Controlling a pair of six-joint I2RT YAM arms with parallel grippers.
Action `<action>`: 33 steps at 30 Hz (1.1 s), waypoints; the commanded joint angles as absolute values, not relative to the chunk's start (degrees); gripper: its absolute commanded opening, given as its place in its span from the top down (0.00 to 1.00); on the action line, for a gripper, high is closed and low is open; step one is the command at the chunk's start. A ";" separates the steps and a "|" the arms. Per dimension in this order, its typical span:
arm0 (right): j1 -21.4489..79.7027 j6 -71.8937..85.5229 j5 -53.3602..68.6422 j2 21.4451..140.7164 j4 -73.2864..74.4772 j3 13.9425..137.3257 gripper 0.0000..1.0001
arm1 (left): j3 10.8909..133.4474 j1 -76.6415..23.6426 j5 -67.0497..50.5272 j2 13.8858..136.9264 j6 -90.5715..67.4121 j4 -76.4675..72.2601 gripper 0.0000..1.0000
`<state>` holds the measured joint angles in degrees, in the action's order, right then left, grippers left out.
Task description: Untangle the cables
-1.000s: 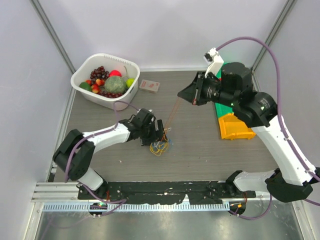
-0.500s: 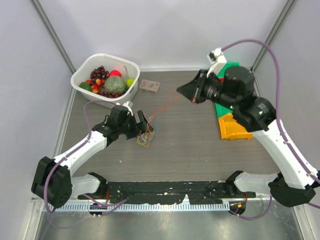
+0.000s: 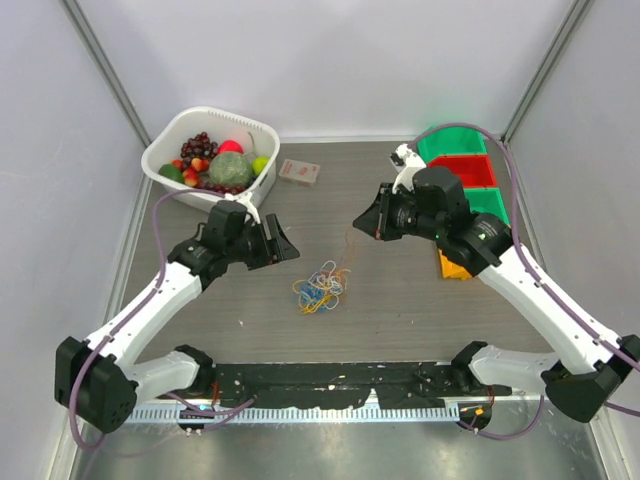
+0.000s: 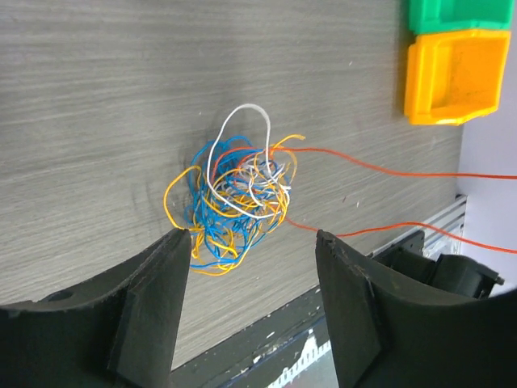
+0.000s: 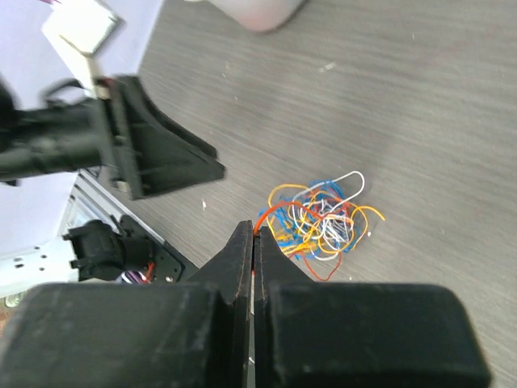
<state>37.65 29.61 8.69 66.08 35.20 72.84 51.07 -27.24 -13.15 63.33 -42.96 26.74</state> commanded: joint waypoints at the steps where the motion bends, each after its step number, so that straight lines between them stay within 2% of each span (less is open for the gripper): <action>1: 37.44 28.48 7.47 62.23 33.05 76.38 0.99 | 49.04 -26.98 -20.72 68.80 -42.89 24.70 0.34; 6: 37.44 28.56 6.86 60.03 33.40 75.67 0.99 | 51.94 -28.91 -26.81 80.22 -41.14 26.01 0.18; 10: 37.44 27.60 5.72 59.94 34.10 77.25 0.99 | 53.26 -32.86 -27.16 86.73 -41.13 27.85 0.15; 12: 37.44 26.90 4.66 59.85 34.54 78.91 0.99 | 52.91 -34.45 -26.20 89.03 -41.48 28.65 0.26; 14: 37.44 25.84 1.33 59.68 36.12 81.46 0.99 | 51.43 -34.80 -24.27 88.42 -42.36 28.39 0.45; 18: 37.44 23.30 -11.32 59.41 40.77 90.58 0.99 | 50.19 -33.32 -16.02 83.07 -41.58 31.89 1.00; 22: 37.35 18.12 -18.62 58.54 41.40 100.69 0.99 | 49.66 -26.13 -2.67 76.13 -42.71 40.32 1.00; 25: 37.53 16.00 -24.86 57.57 40.17 106.68 0.99 | 47.82 -20.32 2.43 69.11 -45.08 41.92 1.00; 29: 37.44 15.91 -24.09 56.43 35.96 108.54 0.99 | 45.88 -17.67 7.37 62.76 -47.37 41.75 1.00; 33: 37.44 16.61 -22.76 56.25 32.36 108.81 0.99 | 46.14 -15.82 8.88 63.02 -48.25 43.94 1.00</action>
<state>37.65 17.63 -20.43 55.83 39.77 107.39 46.70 -17.30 3.01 62.41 -46.52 39.90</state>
